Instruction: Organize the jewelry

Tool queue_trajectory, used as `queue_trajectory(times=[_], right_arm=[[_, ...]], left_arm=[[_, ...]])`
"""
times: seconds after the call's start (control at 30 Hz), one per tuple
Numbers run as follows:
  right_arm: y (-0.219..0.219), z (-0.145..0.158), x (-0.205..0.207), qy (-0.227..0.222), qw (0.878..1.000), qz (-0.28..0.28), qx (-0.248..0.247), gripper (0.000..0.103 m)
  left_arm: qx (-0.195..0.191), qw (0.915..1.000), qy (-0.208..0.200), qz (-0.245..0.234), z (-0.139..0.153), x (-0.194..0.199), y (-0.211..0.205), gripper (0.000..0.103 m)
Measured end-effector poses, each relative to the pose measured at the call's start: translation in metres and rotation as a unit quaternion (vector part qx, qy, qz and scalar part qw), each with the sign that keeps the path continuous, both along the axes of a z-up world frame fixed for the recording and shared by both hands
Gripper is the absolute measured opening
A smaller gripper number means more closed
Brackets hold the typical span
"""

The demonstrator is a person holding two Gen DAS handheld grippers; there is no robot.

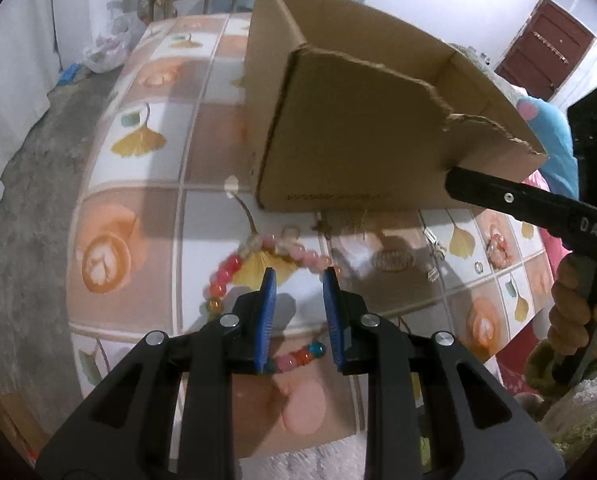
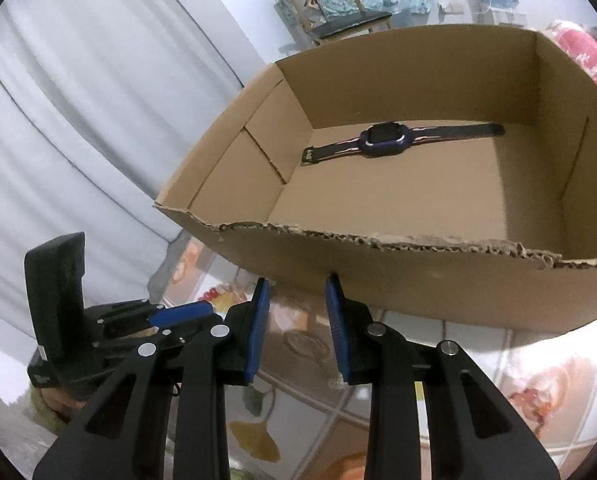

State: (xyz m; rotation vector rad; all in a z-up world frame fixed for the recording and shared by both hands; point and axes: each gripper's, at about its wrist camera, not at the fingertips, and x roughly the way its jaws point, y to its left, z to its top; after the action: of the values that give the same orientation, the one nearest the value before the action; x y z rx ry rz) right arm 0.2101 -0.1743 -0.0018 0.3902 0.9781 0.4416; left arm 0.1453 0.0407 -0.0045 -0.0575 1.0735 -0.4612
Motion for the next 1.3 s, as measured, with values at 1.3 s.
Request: queue_trajectory(times=[1.3], right_arm=[[-0.021, -0.030, -0.059, 0.026, 0.997, -0.027, -0.068, 0.029]], left_arm=[[0.138, 0.9889, -0.017, -0.052, 0.002, -0.036, -0.031, 0.023]])
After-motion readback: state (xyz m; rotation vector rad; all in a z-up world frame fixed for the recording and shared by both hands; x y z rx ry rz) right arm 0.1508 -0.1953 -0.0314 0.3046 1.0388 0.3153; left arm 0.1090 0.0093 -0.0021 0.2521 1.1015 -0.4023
